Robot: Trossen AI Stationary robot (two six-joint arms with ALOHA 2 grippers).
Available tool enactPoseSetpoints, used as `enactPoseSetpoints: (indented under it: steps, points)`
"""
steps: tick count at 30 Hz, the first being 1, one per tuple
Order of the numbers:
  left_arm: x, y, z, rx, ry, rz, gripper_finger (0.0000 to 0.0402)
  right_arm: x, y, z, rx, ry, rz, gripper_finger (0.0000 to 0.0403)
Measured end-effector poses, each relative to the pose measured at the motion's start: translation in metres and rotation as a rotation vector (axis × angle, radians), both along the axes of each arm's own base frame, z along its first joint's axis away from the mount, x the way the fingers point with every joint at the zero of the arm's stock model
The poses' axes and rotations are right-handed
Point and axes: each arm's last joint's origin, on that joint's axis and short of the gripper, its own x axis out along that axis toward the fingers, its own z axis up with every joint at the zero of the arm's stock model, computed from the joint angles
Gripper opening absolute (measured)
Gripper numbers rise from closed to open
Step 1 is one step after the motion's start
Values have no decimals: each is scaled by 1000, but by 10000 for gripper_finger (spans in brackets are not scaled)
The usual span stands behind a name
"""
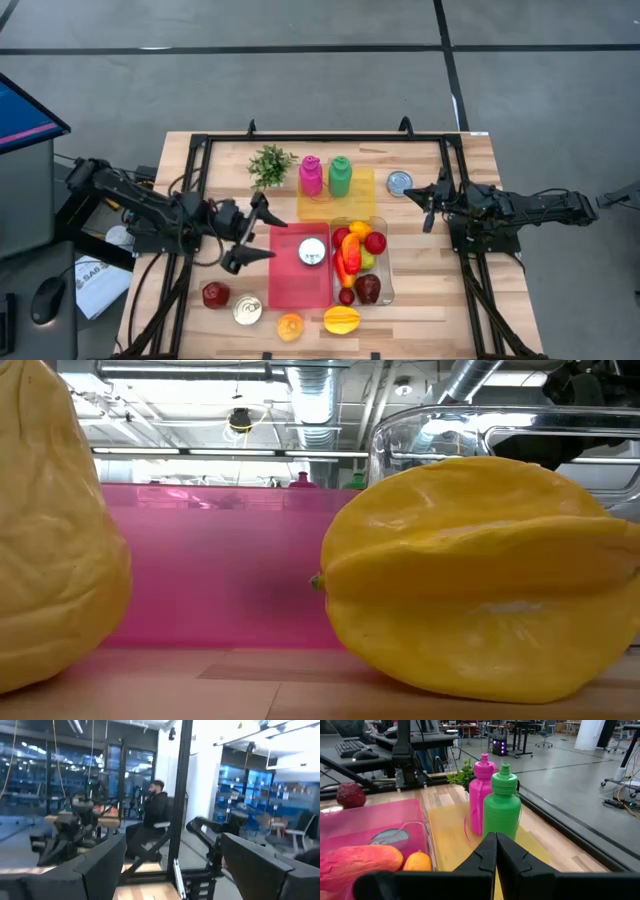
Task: Pick & Place Food Item
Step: Put the dark red apple into the transparent bin
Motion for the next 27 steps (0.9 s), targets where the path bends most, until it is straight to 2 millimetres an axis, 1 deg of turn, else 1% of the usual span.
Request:
enactPoseSetpoints:
  steps: [1, 3, 6, 9, 16, 19, 22, 24, 27]
  points:
    - [4, -1, -3, 6, 24, 11, 314, 0, 0, 0, 2, 0, 0, 2]
    - [12, -3, -12, 2, 136, 69, 314, 0, 0, 0, 2, -1, 0, 2]
    - [20, -6, -26, -14, 386, 195, 314, 0, 0, 0, 3, -1, 0, 2]
    - [21, -12, -34, -1, 617, 282, 314, 0, 0, 0, 4, -2, 0, 2]
    - [15, -30, -30, -126, 956, 301, 314, 0, 0, 0, 4, -4, 0, 2]
    - [10, -37, -28, -171, 1129, 308, 314, 0, 0, 0, 4, -4, 0, 2]
    - [1, -45, -32, -217, 1326, 305, 314, 0, 0, 0, 4, -5, 0, 2]
    - [-9, -50, -36, -260, 1444, 305, 314, 0, 0, 0, 5, -5, 0, 2]
    - [-29, -56, -42, -315, 1613, 386, 314, 0, 0, 0, 5, -5, 0, 2]
